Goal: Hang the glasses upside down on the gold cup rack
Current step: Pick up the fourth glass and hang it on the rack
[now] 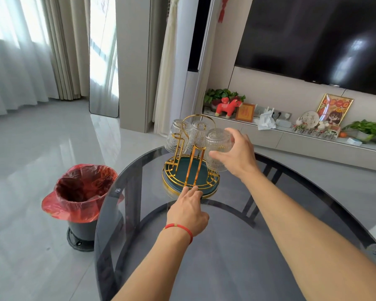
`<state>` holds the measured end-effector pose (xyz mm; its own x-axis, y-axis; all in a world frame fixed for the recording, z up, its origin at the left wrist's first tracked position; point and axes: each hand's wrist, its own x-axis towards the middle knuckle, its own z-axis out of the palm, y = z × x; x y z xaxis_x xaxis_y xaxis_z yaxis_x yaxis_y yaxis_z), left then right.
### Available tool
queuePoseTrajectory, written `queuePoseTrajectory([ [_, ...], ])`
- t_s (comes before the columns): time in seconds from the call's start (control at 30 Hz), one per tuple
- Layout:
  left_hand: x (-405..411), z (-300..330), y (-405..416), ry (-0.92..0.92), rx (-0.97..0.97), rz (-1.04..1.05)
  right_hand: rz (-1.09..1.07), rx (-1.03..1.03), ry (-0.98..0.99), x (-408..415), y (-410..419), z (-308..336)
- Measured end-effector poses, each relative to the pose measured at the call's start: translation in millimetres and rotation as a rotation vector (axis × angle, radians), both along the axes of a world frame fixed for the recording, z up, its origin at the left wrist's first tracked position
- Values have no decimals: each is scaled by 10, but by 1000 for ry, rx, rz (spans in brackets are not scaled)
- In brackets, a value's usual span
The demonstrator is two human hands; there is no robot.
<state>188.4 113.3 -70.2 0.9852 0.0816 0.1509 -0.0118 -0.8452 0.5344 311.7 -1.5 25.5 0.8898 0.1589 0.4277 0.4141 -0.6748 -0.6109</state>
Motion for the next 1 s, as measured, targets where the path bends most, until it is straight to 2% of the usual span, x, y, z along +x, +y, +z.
queuePoseTrajectory([
  [0.5,33,-13,-46,14,23,13,6,-103,107,-44,-111,-265],
  [0.73,7,24,-152,-19,39,2,54,-81,98,-625,-492,-320],
  [0.87,-97,154,-331,-78,-103,12,71,-184,86,-1195,-1030,-464],
  [1.0,-291,294,-658,-79,-266,-140,10,-306,77,-1606,-1585,-550],
])
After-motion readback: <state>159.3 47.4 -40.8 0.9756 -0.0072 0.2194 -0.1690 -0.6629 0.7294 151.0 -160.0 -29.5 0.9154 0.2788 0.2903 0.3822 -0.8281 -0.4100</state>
